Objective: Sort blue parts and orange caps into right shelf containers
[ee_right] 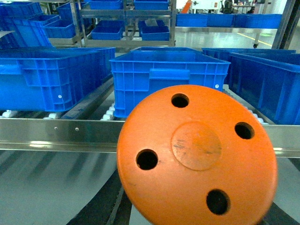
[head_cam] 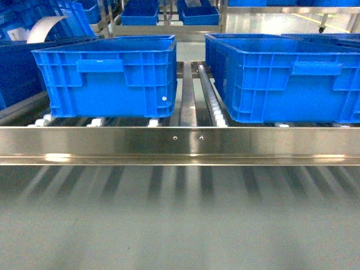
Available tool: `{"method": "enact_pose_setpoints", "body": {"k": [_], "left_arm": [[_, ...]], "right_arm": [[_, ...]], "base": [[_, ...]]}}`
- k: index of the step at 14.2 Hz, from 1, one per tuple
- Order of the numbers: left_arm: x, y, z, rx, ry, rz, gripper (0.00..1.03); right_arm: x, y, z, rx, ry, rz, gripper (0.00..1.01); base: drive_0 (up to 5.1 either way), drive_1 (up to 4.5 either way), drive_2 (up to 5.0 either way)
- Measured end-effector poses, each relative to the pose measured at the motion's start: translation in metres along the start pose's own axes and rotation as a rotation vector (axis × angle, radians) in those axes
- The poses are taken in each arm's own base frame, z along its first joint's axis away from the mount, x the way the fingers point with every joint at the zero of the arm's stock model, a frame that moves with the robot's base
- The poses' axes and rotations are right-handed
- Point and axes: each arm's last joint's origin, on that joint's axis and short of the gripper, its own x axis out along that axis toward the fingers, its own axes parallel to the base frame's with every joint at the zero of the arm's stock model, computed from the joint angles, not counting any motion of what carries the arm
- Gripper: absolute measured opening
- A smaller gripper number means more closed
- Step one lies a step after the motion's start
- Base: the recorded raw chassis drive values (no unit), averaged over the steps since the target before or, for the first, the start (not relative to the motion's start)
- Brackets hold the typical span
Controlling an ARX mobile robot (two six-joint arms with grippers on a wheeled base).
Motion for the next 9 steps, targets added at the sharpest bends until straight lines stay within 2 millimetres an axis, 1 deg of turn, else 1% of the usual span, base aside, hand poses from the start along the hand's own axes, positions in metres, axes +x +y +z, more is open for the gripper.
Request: {"method": "enact_pose_setpoints", "body": {"k": [2,9], "left_arm": [[0.0,0.0,0.0,0.0,0.0,0.0,0.4],[0.0,0.0,0.0,0.0,0.0,0.0,0.4]], "right_arm": [[0.0,0.0,0.0,0.0,0.0,0.0,0.43],[0.0,0.0,0.0002,0.0,-0.002,0.0,0.43]], "base": [[0.0,0.0,0.0],[0.0,4.23,-4.2]]}}
